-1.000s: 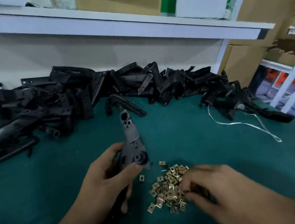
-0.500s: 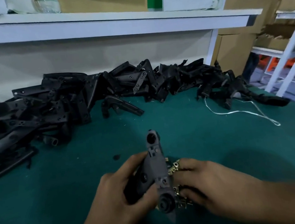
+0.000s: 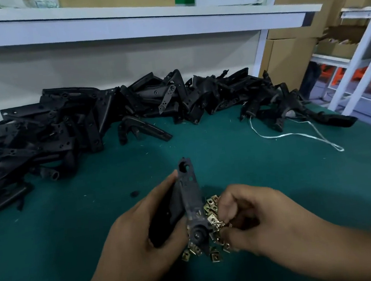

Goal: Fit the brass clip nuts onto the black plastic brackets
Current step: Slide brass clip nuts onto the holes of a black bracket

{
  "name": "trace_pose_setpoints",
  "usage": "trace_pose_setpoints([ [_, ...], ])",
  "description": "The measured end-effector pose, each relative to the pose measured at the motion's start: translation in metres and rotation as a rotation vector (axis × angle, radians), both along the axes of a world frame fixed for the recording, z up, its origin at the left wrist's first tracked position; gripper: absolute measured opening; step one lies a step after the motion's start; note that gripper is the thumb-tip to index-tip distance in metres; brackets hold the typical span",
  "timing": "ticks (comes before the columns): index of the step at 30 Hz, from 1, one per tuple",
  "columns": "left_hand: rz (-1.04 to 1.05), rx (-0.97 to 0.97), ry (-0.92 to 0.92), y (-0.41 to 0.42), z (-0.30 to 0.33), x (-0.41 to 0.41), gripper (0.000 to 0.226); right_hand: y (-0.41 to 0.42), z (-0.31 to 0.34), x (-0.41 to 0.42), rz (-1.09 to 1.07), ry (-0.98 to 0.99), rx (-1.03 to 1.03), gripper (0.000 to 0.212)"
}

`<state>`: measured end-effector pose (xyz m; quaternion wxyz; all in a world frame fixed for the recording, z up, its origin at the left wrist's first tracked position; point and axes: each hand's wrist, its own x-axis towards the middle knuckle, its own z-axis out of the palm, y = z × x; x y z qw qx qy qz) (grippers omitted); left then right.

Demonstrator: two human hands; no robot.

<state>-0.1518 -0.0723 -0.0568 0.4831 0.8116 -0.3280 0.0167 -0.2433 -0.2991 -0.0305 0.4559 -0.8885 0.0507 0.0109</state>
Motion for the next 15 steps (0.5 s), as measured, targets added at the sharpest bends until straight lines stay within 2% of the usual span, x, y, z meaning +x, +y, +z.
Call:
trace_pose_setpoints([
  [2,0.004,-0.112,0.181,-0.012,0.000,-0.009,0.047,0.004,0.001,-0.007,-0.059,0.010,0.199,0.024],
  [4,-0.002,-0.063,0.283,-0.023,-0.003,-0.019,0.035,0.009,0.003,-0.015,-0.093,-0.006,0.321,0.023],
  [6,-0.025,-0.085,0.400,-0.024,-0.005,-0.024,0.044,0.014,0.005,-0.022,-0.105,-0.022,0.391,0.022],
  [11,-0.195,-0.158,0.607,-0.018,-0.007,-0.019,0.049,0.017,0.011,-0.034,-0.146,-0.010,0.501,0.014],
  [15,-0.250,-0.178,0.610,-0.021,-0.003,-0.022,0.035,0.018,0.011,-0.036,-0.176,-0.017,0.509,0.017],
])
